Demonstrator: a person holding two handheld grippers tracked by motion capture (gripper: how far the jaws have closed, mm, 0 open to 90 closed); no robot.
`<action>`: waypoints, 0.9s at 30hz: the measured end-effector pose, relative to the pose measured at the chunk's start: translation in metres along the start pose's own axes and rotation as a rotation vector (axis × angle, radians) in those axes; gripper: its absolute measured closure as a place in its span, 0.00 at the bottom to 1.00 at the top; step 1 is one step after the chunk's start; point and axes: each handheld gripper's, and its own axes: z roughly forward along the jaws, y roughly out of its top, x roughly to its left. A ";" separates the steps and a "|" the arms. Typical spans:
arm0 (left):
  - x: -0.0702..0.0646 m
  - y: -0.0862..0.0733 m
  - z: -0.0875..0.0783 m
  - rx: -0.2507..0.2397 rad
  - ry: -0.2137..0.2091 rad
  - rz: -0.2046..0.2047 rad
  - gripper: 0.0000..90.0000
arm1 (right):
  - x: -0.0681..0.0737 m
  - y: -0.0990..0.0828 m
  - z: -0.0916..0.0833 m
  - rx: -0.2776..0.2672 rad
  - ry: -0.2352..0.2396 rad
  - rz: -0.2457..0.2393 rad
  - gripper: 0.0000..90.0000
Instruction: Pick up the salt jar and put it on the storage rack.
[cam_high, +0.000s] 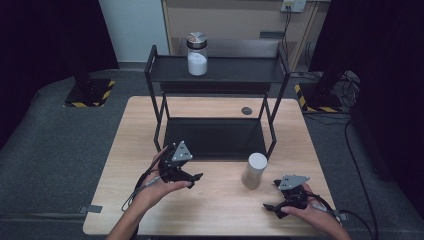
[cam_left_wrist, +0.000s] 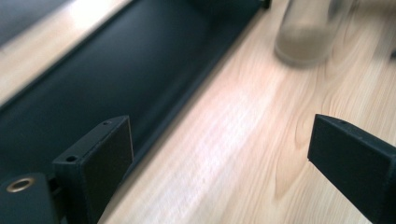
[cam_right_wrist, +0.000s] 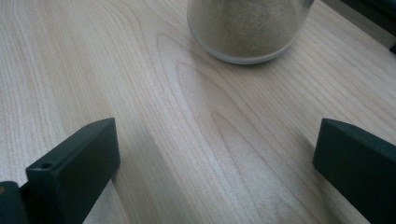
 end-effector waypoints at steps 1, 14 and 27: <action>0.000 -0.004 0.002 0.002 -0.004 -0.010 0.06 | 0.000 0.000 0.000 0.000 0.000 0.000 0.02; 0.003 -0.040 0.030 0.064 -0.042 -0.065 0.06 | 0.000 0.000 0.000 0.000 0.000 0.000 0.02; 0.005 -0.053 0.047 0.080 -0.079 -0.053 0.06 | 0.000 0.000 0.000 0.000 0.000 0.000 0.02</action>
